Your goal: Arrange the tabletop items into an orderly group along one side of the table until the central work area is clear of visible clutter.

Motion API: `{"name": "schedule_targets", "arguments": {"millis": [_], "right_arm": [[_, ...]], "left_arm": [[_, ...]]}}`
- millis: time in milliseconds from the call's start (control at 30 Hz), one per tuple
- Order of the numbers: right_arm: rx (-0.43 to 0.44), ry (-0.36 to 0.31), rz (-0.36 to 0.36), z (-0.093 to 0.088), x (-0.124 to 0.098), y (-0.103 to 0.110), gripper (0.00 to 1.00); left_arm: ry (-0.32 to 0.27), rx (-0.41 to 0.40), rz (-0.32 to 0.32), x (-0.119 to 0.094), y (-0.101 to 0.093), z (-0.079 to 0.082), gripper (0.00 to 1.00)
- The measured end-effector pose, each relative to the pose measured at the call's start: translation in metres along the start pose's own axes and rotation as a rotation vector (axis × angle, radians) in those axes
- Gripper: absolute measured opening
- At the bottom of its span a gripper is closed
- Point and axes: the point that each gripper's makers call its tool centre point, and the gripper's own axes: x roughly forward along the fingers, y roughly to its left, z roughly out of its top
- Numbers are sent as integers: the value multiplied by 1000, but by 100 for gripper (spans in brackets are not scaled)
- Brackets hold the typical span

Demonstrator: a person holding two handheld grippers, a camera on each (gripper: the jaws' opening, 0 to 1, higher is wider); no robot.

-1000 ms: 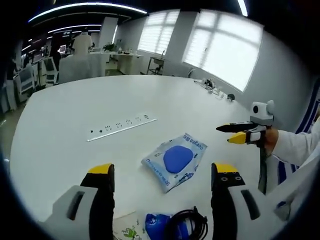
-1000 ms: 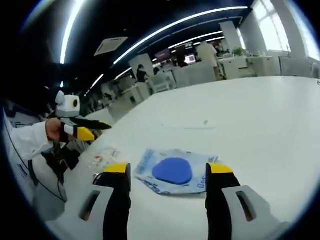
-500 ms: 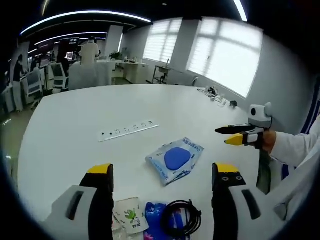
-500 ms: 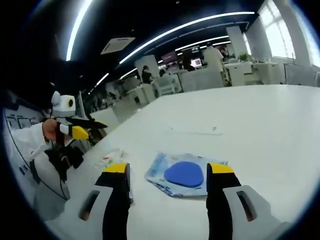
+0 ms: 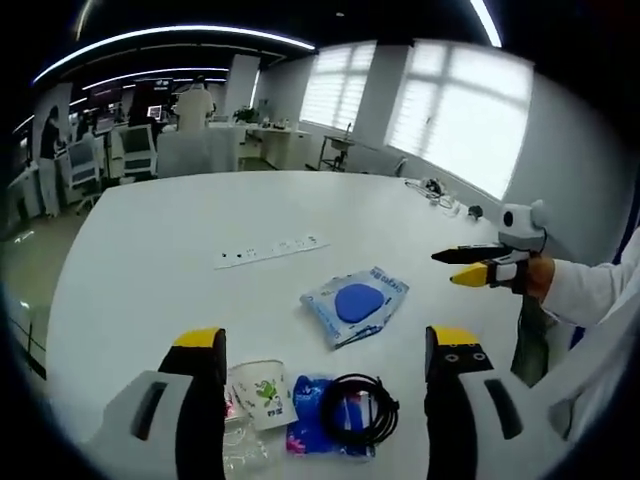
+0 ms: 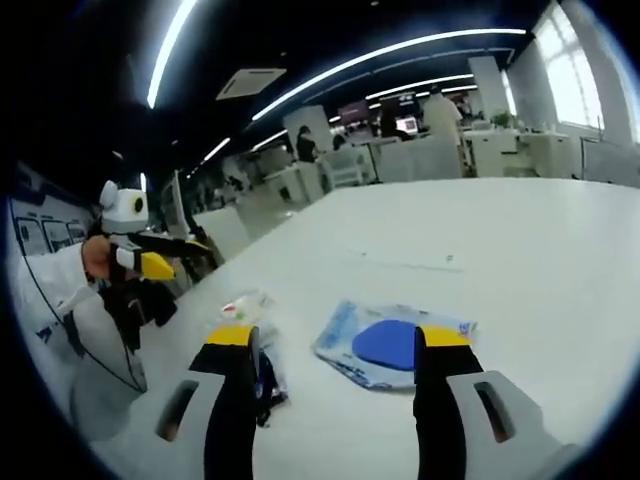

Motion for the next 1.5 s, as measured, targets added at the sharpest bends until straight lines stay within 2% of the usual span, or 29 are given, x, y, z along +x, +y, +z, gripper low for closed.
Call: {"name": "schedule_targets", "arguments": {"millis": [367, 533, 667, 767, 1000, 1367, 1500], "right_arm": [[-41, 24, 18, -6, -3, 19, 64], [-67, 42, 35, -11, -2, 30, 69], [-107, 77, 46, -18, 1, 37, 72], [-145, 109, 67, -25, 6, 51, 72], [-170, 153, 106, -38, 13, 72, 72], [-223, 232, 161, -65, 31, 101, 69], [-224, 257, 173, -74, 39, 109, 66]], "left_arm": [[13, 16, 20, -24, 0, -18, 85], [17, 10, 25, -33, -1, -25, 86], [23, 11, 33, -40, -1, -33, 87], [39, 22, 35, -44, -4, -44, 87], [63, 8, 34, -52, -7, -63, 87], [84, -21, 30, -55, -12, -84, 86], [81, -37, 23, -57, -12, -87, 86]]}}
